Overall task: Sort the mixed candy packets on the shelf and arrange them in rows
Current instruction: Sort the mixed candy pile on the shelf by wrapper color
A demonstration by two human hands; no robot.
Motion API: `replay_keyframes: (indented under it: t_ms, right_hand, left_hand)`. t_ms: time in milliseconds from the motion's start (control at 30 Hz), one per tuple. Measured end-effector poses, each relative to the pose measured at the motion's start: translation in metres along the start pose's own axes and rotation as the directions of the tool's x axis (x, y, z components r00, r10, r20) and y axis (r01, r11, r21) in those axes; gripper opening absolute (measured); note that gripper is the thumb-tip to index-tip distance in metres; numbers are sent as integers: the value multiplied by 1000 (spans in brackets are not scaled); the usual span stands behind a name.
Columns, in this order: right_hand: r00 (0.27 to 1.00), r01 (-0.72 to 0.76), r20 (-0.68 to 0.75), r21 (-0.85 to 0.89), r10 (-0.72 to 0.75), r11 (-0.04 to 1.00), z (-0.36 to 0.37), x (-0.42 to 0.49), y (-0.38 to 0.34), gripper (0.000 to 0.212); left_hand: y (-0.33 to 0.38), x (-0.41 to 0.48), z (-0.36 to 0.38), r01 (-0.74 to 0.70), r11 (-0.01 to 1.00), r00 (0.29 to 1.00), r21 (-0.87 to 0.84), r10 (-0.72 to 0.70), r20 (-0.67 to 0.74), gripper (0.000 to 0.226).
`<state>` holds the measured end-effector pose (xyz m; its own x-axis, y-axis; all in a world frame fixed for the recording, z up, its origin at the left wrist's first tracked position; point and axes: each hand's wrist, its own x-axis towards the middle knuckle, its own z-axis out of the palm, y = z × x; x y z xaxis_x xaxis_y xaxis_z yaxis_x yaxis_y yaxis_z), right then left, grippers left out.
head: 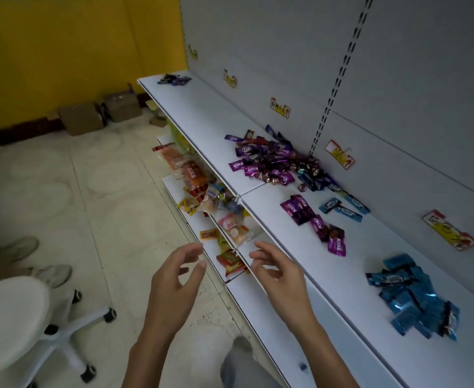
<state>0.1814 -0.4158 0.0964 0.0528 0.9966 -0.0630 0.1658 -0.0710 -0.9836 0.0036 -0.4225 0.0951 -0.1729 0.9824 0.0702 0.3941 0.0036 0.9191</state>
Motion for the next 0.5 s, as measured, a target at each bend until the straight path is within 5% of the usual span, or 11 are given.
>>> replay_keyframes:
  t_ms: [500]
  right_hand:
    - [976, -22, -217, -55, 9, 998, -2, 187, -15, 30]
  left_hand:
    - [6, 207, 48, -97, 988, 967, -119, 122, 225, 25]
